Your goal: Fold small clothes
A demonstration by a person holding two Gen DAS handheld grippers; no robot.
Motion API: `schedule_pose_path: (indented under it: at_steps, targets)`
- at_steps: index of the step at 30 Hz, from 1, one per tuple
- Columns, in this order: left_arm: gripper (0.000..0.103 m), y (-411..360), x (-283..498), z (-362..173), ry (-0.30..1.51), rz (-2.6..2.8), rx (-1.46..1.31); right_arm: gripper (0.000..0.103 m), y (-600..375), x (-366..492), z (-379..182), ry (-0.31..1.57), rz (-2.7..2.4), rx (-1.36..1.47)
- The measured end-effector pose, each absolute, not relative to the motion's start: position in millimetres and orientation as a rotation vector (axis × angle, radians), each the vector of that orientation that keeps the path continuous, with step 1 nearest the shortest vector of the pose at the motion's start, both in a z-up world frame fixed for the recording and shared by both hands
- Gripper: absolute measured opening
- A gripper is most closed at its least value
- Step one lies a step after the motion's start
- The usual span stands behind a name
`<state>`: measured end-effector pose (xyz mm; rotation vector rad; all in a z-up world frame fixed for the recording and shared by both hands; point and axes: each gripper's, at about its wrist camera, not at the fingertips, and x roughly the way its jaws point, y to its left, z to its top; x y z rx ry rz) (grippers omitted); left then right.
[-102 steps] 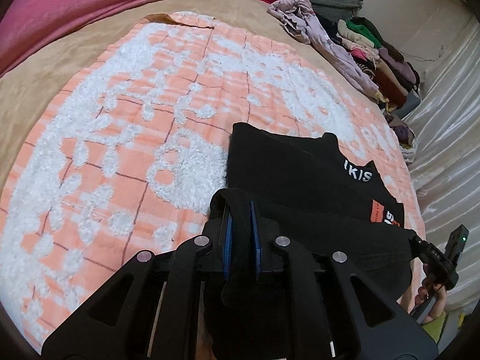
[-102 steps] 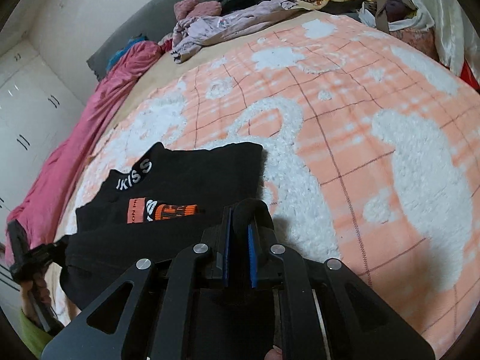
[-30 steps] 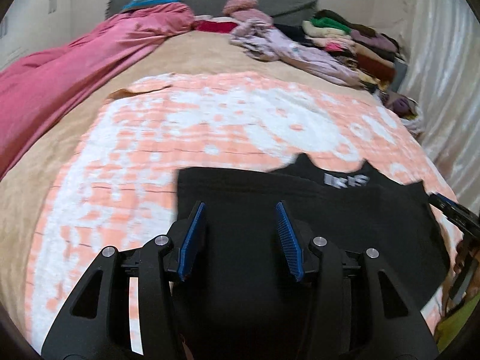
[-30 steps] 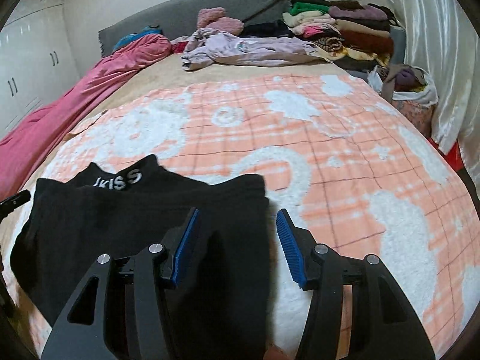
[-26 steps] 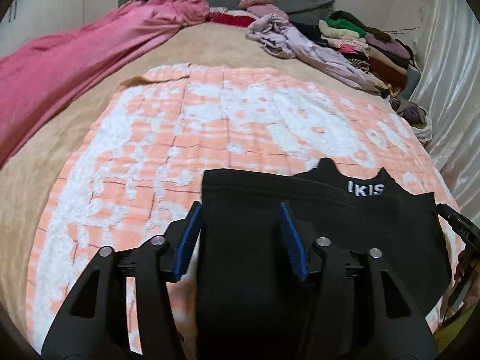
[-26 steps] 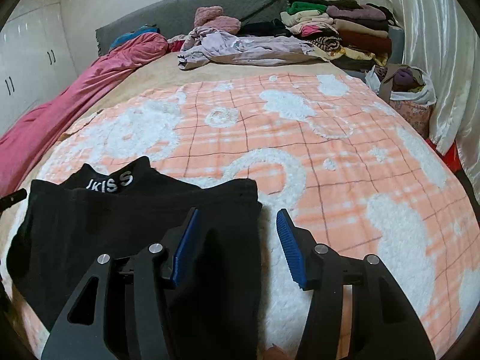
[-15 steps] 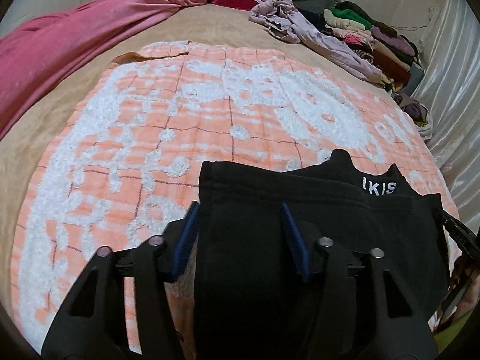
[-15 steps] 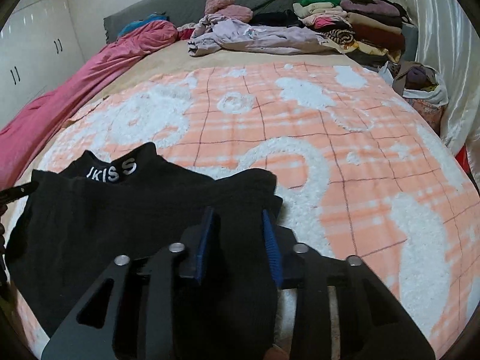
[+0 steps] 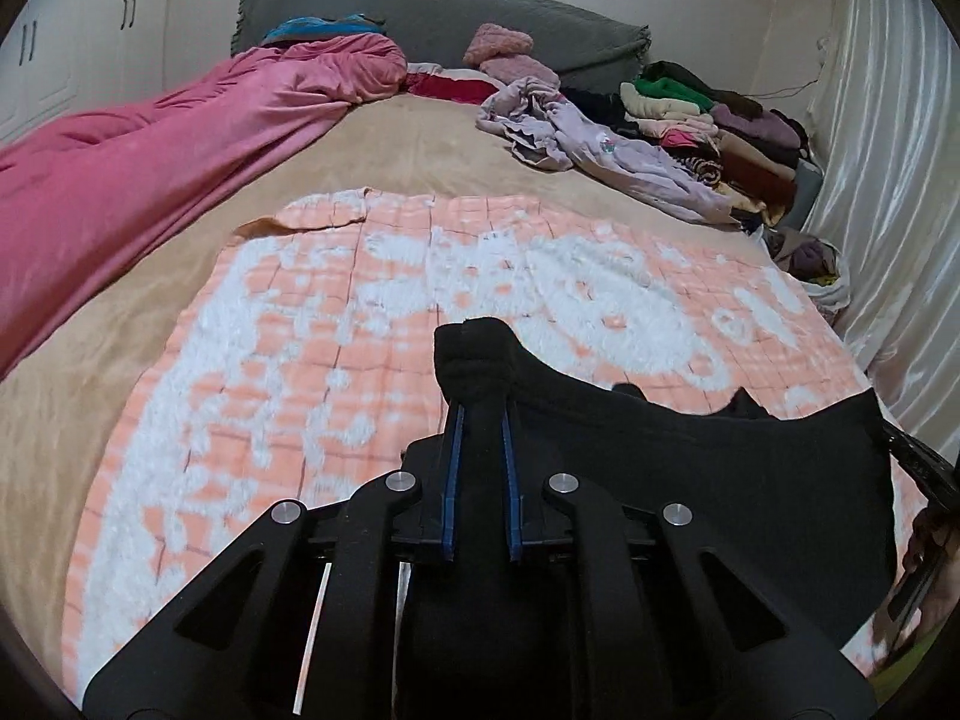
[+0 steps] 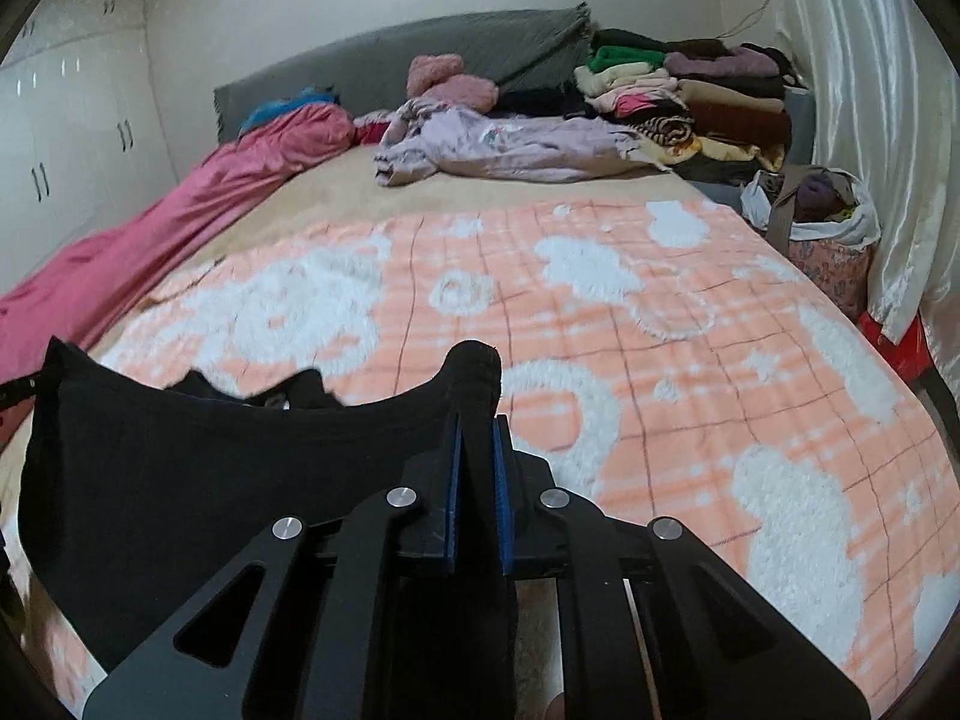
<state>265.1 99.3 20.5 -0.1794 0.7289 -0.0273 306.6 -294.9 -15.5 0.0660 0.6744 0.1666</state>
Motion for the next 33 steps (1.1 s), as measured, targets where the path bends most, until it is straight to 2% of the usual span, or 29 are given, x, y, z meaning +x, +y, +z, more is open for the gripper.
schedule_pose_path:
  at_steps: [13, 18, 24, 26, 33]
  targets:
    - [0.006, 100, 292, -36, 0.866, 0.042, -0.162, 0.009, -303, 328, -54, 0.810, 0.088, 0.099]
    - [0.008, 99, 290, -34, 0.866, 0.049, -0.151, 0.016, -302, 330, -59, 0.821, 0.056, 0.081]
    - [0.011, 98, 285, -31, 0.872, 0.061, -0.132, 0.031, -302, 326, -54, 0.802, 0.056, 0.063]
    - [0.011, 98, 283, -29, 0.872, 0.063, -0.130, 0.040, -303, 325, -52, 0.801, 0.066, 0.074]
    - [0.012, 98, 277, -21, 0.869, 0.069, -0.124, 0.054, -304, 319, -40, 0.767, 0.079, 0.093]
